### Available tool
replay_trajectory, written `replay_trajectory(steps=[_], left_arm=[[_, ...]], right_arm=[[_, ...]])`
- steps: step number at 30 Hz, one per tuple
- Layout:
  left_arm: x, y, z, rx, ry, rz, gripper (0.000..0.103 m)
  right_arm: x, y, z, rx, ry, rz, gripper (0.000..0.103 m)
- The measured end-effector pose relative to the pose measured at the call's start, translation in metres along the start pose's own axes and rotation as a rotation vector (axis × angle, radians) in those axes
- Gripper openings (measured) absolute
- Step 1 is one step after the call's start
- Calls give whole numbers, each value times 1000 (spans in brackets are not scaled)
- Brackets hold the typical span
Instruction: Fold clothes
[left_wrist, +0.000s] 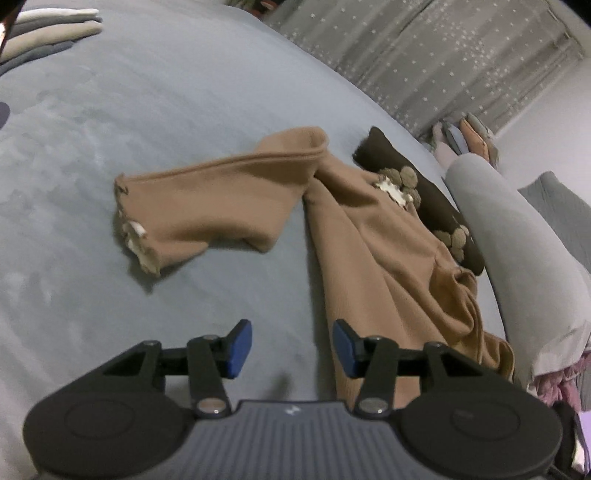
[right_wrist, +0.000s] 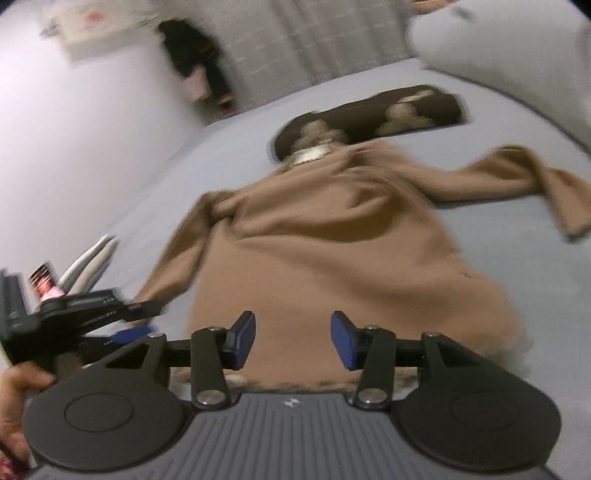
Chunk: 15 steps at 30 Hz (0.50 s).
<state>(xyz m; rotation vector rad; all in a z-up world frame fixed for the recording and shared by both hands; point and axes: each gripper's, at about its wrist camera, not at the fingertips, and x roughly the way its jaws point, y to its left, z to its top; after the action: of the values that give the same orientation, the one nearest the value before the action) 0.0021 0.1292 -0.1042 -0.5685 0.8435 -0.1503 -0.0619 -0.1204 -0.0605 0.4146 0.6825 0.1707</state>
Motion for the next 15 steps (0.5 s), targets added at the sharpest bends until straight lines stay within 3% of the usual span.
replay_trajectory(steps=[7, 10, 15], left_arm=[[14, 22, -8, -27, -23, -107, 48], [18, 33, -7, -85, -27, -133, 42], [19, 39, 0, -122, -35, -156, 42]], right_arm=[[38, 57, -14, -134, 71, 42, 49], [54, 77, -23, -200, 95, 37, 49], [77, 100, -38, -304, 110, -2, 48]])
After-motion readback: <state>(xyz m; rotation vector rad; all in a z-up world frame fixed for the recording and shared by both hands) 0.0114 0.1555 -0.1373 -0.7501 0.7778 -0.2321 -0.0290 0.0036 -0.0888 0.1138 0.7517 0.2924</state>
